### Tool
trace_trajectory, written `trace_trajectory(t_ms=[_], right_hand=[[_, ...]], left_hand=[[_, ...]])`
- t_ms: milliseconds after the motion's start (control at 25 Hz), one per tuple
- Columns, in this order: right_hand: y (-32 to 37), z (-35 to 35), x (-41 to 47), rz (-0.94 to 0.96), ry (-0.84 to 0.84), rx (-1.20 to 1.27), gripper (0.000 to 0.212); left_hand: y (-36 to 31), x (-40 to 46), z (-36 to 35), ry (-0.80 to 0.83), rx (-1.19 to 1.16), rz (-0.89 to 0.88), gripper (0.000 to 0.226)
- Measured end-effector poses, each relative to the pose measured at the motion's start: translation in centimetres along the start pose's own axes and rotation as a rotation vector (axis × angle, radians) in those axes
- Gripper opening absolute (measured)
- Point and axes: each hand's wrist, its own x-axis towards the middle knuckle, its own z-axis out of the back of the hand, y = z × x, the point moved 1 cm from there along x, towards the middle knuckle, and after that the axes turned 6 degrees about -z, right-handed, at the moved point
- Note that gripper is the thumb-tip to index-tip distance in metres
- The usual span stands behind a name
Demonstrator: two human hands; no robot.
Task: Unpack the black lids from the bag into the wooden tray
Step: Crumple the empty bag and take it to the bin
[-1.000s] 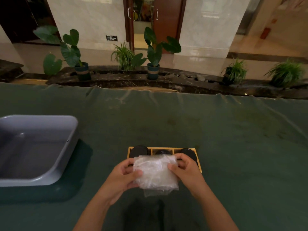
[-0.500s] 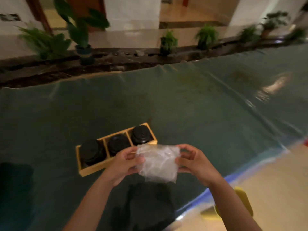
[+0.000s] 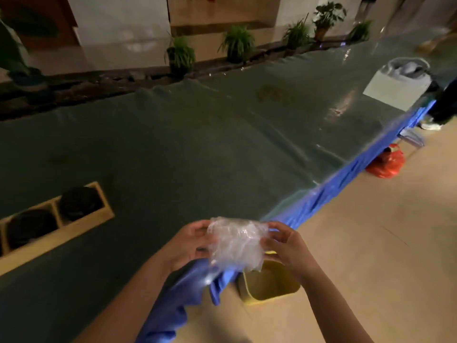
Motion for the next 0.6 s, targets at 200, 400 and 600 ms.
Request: trace_trajectory(t_ms=[200, 400, 600], right_hand=[[-1.2, 10.0, 2.2, -0.06, -0.025, 0.016, 0.027], [-3.3, 14.2, 5.6, -0.084, -0.076, -0.042, 0.029], [-7.2, 18.2, 8.0, -0.149, -0.214, -0.127, 0.03]], left_hand=[[2.3, 5.0, -8.4, -0.013, 0.034, 0.018, 0.027], [3.3, 9.3, -10.8, 0.035, 0.262, 0.017, 0.03], [3.6, 16.5, -11.0, -0.108, 1.157, -0.377, 0.052]])
